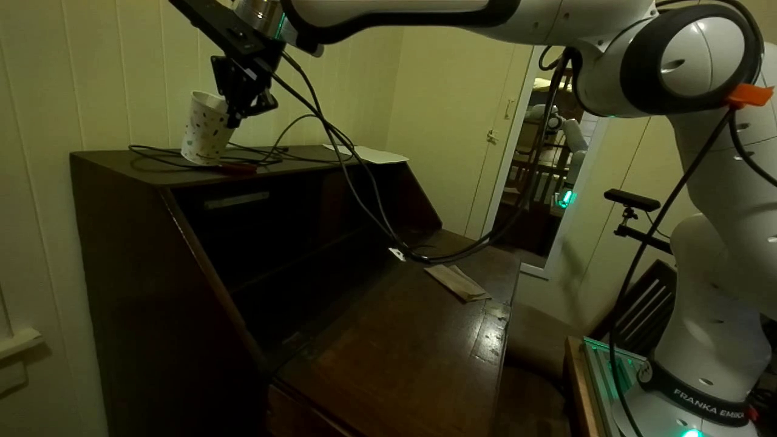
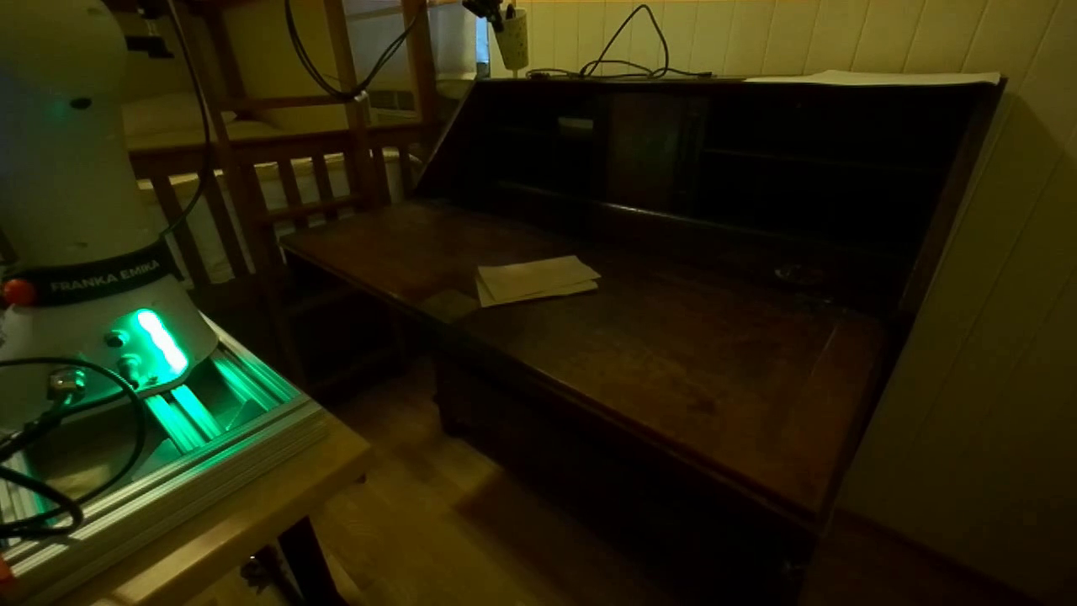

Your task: Put the coffee cup on top of the cabinet.

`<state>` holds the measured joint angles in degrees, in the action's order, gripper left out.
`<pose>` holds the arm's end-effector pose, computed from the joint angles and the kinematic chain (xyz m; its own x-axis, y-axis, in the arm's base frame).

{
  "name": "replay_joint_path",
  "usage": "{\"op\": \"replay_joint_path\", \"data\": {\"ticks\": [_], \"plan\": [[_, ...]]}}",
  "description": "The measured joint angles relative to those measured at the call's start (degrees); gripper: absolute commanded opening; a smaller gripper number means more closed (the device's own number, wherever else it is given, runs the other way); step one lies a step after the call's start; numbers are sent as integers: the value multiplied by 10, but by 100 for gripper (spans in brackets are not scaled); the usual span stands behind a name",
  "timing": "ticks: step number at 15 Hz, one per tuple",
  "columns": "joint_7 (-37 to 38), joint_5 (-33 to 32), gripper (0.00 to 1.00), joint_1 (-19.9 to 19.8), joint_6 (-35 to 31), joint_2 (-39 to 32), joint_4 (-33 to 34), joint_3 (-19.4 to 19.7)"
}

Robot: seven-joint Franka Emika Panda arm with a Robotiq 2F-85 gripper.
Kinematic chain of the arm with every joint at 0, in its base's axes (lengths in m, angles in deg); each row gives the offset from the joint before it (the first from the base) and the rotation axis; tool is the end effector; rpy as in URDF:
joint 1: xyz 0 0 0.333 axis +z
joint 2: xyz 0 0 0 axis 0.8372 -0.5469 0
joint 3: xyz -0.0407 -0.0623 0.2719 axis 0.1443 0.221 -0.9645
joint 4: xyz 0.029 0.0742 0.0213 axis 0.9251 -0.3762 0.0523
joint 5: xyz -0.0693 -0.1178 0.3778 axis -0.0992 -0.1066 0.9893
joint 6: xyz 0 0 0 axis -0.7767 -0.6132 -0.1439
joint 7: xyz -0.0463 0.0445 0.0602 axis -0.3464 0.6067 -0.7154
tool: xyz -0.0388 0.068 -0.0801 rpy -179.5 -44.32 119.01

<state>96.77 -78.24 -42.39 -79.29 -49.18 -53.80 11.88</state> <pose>0.7345 0.1694 0.5122 -0.0284 -0.9876 0.1542 -0.8620 -0.0539 -0.5041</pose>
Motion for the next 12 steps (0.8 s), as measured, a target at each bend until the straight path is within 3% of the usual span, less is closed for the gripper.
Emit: {"op": "replay_joint_path", "data": {"ticks": [12], "plan": [[-19,4,1,-1,83,-3,30,-5]]}}
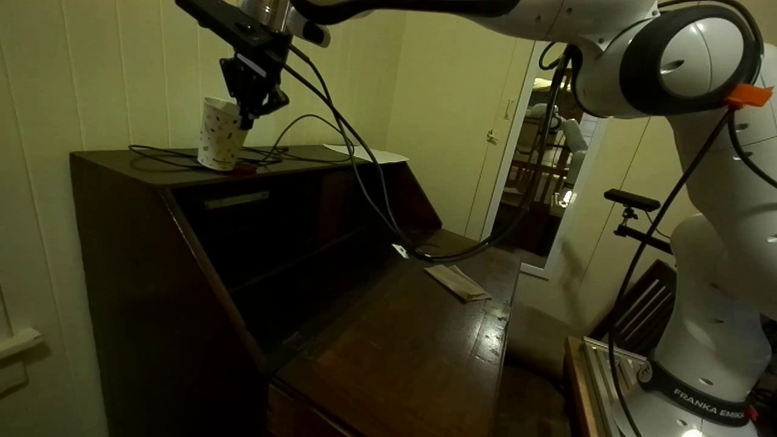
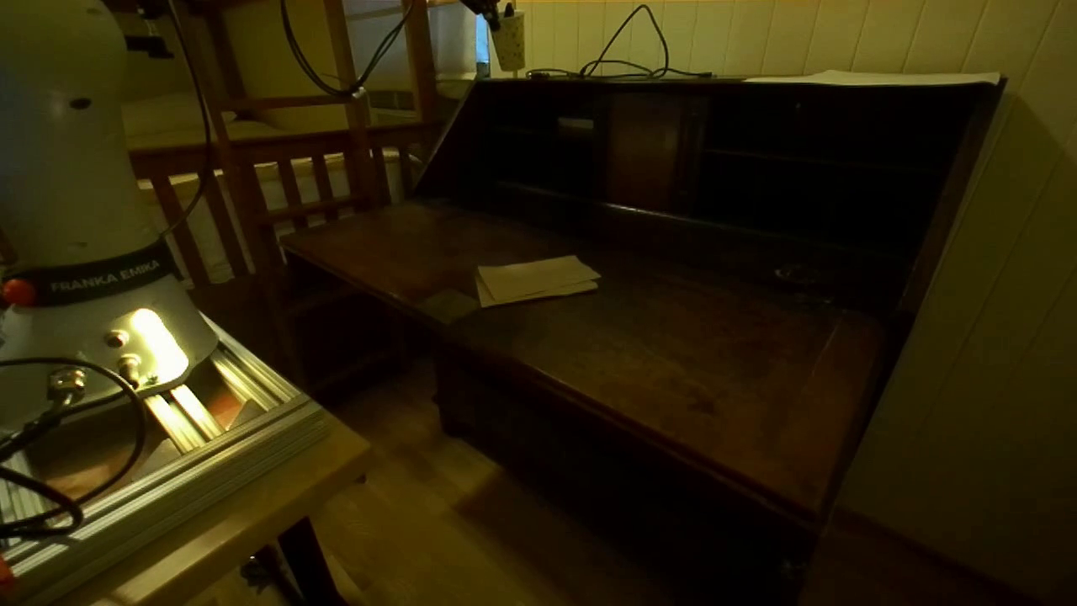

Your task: Put the coffee cup on top of the cabinet.

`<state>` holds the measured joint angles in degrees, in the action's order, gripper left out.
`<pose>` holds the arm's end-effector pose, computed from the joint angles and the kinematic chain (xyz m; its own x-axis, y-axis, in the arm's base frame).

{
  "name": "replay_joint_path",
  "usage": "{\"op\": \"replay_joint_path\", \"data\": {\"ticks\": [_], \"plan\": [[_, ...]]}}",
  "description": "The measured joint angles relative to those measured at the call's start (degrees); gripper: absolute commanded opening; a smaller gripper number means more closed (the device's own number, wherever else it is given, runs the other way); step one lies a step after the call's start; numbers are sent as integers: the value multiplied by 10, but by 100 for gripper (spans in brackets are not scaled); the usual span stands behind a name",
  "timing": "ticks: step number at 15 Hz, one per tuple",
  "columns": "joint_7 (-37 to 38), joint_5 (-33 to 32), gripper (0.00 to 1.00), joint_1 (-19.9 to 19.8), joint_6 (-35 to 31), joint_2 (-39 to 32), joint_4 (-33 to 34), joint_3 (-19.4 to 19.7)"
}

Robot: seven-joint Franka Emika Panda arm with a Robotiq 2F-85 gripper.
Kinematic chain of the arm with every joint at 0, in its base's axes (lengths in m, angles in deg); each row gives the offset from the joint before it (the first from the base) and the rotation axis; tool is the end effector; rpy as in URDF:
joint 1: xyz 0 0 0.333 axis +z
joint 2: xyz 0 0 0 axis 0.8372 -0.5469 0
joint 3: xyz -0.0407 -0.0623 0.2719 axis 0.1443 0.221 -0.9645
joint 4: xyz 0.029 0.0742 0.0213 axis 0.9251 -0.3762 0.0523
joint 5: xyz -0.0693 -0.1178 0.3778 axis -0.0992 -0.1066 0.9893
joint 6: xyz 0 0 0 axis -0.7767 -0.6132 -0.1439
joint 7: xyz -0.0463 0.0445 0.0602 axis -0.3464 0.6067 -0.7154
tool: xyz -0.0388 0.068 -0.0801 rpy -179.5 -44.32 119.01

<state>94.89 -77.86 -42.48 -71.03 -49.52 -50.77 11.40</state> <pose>0.7272 0.1653 0.5179 -0.0226 -0.9824 0.1853 -0.9064 -0.0581 -0.4184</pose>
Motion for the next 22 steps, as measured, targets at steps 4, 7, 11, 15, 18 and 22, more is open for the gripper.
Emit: {"op": "replay_joint_path", "data": {"ticks": [4,7,11,15,18,22], "plan": [[0,0,1,0,4,-9,4,-1],[0,0,1,0,3,-19,15,-1],[0,0,41,0,3,-31,31,-1],[2,0,68,1,3,-39,43,-1],[4,0,88,1,-8,-44,51,-1],[16,0,100,1,-41,-49,58,-1]]}}
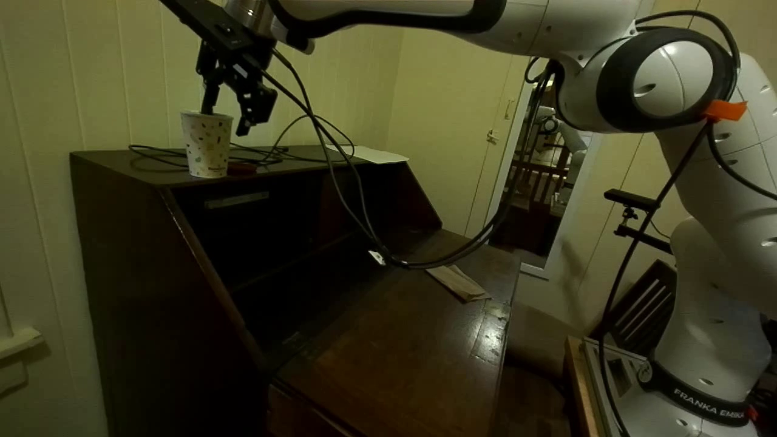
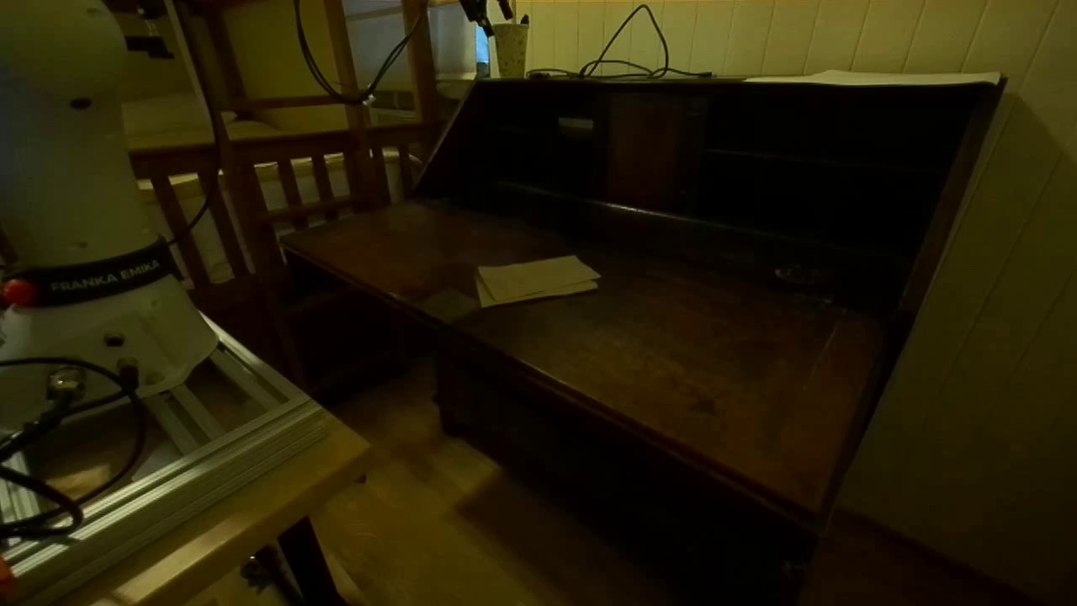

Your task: Put the coffee cup on top of the cabinet.

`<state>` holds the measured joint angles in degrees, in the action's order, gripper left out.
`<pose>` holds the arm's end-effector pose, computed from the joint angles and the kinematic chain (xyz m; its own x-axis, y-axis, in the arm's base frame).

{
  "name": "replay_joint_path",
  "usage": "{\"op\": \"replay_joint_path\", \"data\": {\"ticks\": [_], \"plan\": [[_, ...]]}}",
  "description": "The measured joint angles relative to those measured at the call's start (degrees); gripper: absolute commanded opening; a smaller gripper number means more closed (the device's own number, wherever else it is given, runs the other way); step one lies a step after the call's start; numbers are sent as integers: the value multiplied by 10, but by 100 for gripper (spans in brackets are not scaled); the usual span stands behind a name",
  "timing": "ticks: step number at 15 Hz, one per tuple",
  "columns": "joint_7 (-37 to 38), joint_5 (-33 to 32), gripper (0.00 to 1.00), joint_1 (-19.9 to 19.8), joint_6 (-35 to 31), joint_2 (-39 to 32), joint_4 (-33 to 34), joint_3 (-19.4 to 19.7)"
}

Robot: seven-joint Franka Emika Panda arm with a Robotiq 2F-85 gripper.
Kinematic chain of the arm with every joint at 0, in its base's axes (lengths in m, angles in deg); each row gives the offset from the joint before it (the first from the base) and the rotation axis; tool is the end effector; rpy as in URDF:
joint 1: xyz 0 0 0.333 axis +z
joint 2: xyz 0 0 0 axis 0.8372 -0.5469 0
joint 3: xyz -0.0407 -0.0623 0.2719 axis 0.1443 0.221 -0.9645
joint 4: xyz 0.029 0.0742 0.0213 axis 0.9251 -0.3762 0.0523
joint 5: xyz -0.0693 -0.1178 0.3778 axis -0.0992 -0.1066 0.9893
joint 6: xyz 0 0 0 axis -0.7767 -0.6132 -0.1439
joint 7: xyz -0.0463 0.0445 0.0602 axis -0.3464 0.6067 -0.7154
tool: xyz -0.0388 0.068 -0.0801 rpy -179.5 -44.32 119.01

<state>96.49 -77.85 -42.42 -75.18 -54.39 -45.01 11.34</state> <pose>0.7454 0.1742 0.5148 -0.0377 -0.9883 0.1478 -0.8670 -0.0412 -0.4966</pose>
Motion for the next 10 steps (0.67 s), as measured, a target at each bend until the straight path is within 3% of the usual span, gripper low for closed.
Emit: {"op": "replay_joint_path", "data": {"ticks": [6,10], "plan": [[63,2,100,-1,-34,9,17,1],[96,50,100,-8,-54,54,25,-14]]}}
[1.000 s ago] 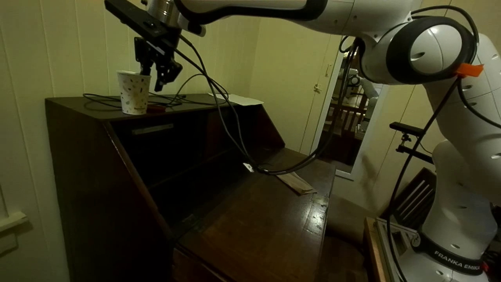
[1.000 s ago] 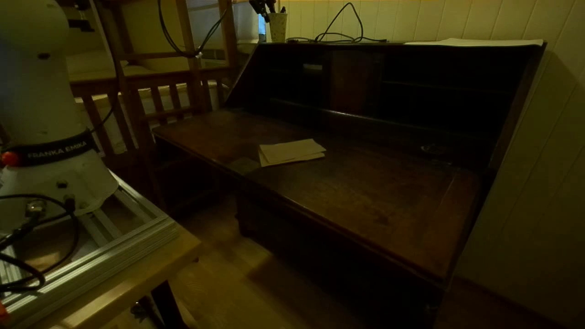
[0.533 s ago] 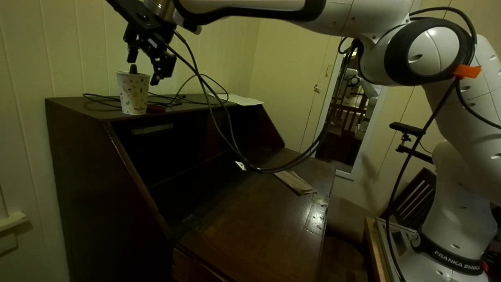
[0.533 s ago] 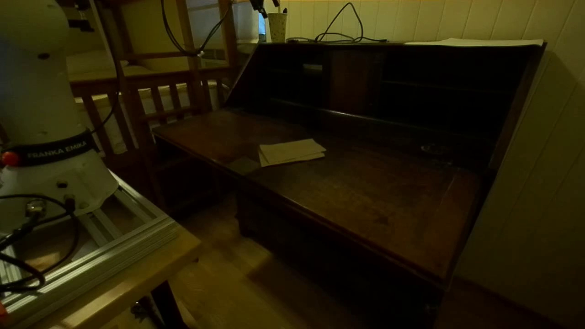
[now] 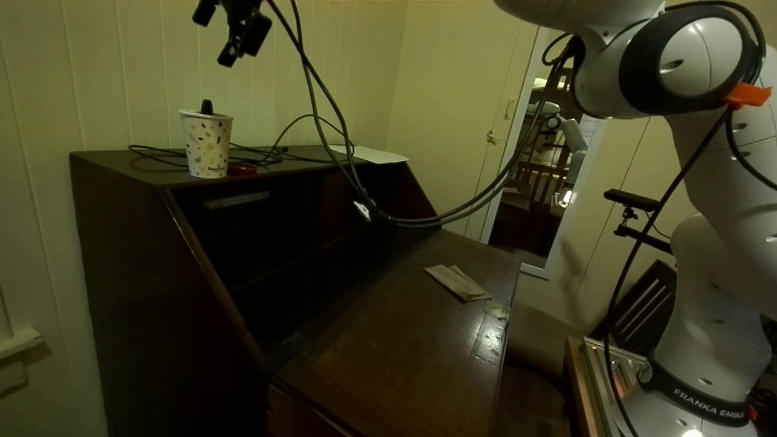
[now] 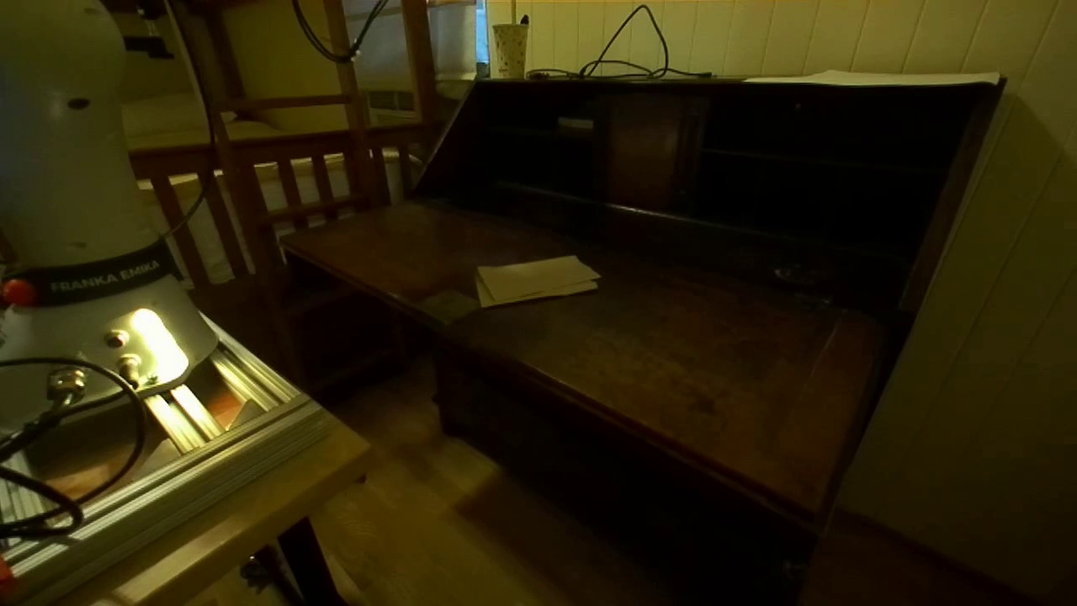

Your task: Put the coffee cup on top of the cabinet.

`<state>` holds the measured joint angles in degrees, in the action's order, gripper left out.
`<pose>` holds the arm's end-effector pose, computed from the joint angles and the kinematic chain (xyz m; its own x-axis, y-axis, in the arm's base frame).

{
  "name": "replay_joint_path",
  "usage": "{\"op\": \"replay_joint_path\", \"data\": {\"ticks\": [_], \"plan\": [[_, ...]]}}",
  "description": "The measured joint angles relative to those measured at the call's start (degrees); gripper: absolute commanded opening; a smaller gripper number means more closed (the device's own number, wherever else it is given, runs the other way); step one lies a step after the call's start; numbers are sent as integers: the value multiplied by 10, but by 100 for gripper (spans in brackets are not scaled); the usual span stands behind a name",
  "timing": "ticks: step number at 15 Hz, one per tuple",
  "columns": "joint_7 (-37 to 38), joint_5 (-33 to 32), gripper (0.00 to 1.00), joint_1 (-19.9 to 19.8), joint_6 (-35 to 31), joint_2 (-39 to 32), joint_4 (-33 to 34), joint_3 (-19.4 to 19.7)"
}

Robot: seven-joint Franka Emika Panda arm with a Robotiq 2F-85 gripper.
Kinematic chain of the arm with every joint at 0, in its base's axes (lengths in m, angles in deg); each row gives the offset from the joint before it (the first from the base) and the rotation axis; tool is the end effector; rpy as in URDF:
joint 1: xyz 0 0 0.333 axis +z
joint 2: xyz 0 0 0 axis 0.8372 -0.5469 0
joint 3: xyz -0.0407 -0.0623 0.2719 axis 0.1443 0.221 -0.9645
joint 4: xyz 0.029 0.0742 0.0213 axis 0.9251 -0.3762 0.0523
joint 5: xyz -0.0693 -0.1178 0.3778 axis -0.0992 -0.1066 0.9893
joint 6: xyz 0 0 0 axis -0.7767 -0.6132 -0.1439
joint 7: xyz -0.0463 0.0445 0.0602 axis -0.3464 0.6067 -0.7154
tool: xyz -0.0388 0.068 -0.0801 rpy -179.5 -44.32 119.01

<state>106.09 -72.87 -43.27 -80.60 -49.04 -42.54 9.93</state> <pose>0.7242 0.1769 0.6190 -0.1440 -0.9822 -0.1209 -0.7396 0.1879 -0.6463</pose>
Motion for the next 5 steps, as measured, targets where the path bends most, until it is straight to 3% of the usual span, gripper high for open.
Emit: {"op": "replay_joint_path", "data": {"ticks": [5], "plan": [[87,18,100,2,-1,66,2,-1]]}}
